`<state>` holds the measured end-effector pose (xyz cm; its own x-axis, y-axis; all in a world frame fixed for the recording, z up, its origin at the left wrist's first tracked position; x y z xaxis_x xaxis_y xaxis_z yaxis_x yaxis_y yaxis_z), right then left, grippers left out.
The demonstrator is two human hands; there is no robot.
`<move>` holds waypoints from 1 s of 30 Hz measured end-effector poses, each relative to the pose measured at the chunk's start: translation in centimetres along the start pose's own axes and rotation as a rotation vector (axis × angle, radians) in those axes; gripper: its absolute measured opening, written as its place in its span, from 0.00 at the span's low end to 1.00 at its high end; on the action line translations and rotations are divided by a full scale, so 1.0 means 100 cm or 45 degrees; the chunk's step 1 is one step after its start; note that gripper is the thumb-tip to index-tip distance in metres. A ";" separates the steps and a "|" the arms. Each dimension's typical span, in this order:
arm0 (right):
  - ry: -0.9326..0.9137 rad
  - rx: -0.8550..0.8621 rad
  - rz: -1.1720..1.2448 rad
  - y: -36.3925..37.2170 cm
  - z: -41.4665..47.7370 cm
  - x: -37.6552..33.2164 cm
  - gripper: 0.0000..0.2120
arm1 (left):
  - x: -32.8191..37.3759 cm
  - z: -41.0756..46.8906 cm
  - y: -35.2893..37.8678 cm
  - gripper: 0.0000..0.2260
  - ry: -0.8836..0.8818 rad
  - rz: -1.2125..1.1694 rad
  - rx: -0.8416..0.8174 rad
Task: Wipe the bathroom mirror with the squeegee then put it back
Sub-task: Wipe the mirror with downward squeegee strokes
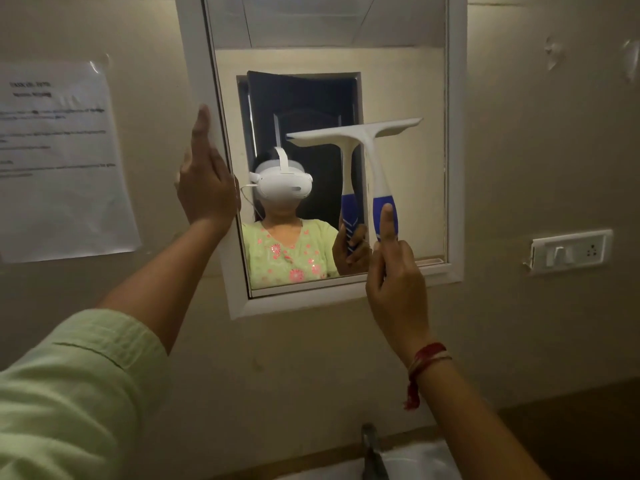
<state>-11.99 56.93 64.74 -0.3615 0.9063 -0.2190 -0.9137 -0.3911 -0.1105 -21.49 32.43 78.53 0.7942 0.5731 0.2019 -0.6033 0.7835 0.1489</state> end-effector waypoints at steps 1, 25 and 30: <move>0.007 -0.009 -0.005 0.000 -0.004 0.001 0.26 | 0.000 0.000 0.000 0.19 -0.001 0.010 -0.002; 0.138 -0.207 0.034 -0.008 -0.102 0.014 0.26 | -0.001 -0.001 0.002 0.20 -0.008 0.067 0.019; 0.206 -0.270 0.024 -0.006 -0.129 0.012 0.27 | -0.002 -0.001 0.003 0.20 -0.013 0.072 -0.011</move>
<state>-9.46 56.24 52.06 -0.3281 0.8677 -0.3734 -0.8414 -0.4481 -0.3019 -21.89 32.58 78.48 0.7580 0.6141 0.2200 -0.6466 0.7519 0.1288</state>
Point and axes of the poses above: each hand's wrist, its own z-axis towards the middle knuckle, its own y-axis out of the palm, x = y × z, the point moved 8 cm from there along z, towards the middle knuckle, and after that the axes turned 8 degrees about -z, right-handed, at the moved point
